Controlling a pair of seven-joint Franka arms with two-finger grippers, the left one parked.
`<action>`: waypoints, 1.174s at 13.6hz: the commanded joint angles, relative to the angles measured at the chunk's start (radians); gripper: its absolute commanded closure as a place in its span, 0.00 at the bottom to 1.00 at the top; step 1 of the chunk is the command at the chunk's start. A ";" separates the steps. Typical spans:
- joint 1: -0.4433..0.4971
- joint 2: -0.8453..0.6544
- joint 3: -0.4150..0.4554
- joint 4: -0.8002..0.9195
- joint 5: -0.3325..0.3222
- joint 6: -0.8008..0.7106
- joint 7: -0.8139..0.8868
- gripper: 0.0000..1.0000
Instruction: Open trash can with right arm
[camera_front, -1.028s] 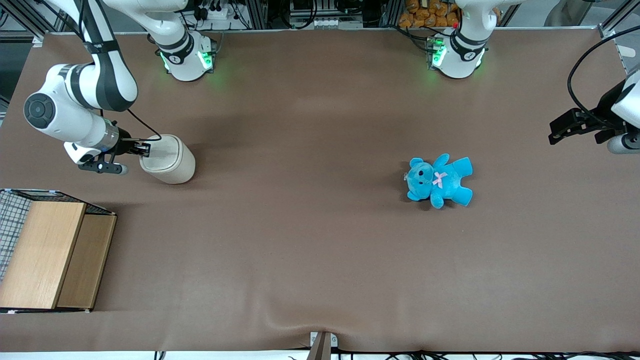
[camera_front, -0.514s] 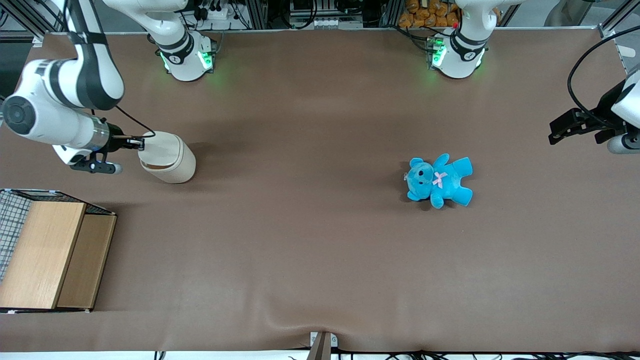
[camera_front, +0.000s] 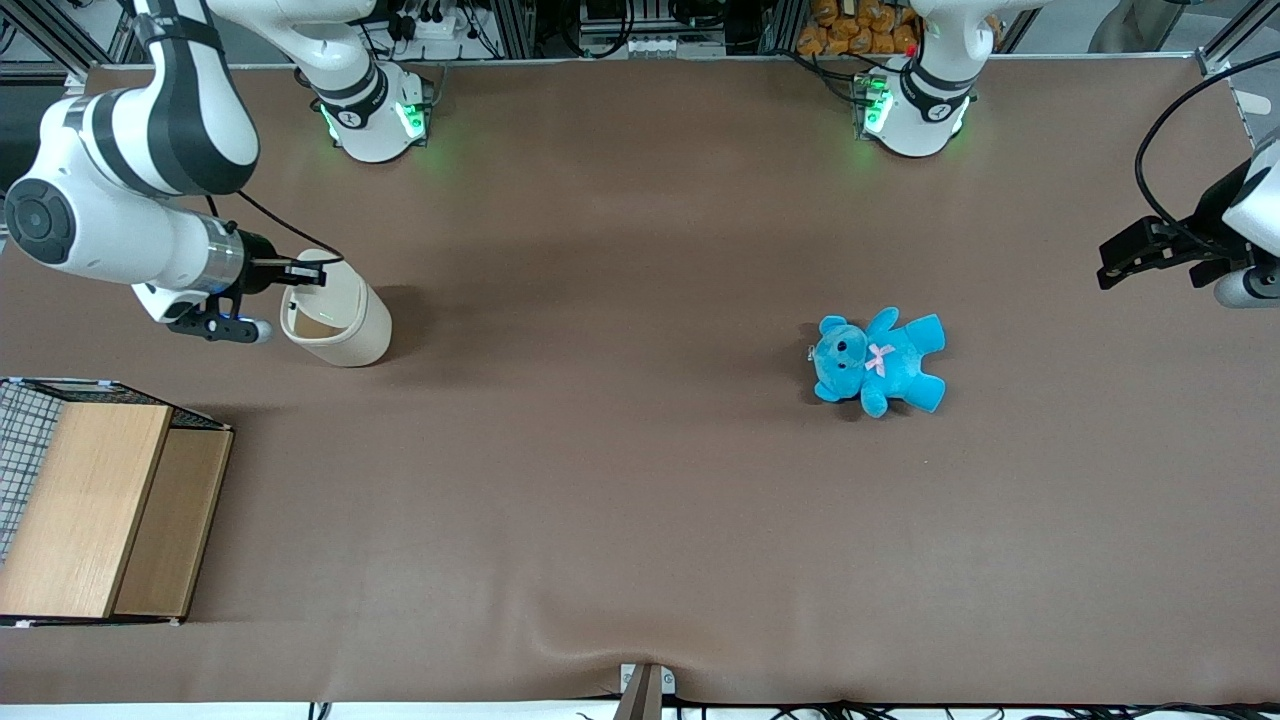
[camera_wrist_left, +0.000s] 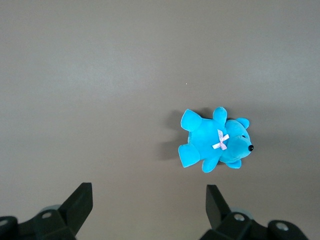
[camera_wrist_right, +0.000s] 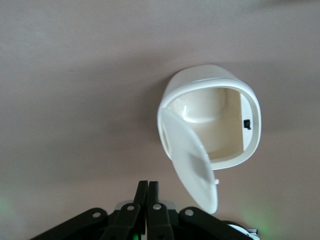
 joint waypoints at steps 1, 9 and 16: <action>-0.001 0.019 0.010 0.161 0.015 -0.117 0.056 0.00; -0.033 0.045 0.004 0.500 -0.028 -0.278 0.041 0.00; -0.040 0.042 -0.040 0.632 -0.159 -0.315 -0.020 0.00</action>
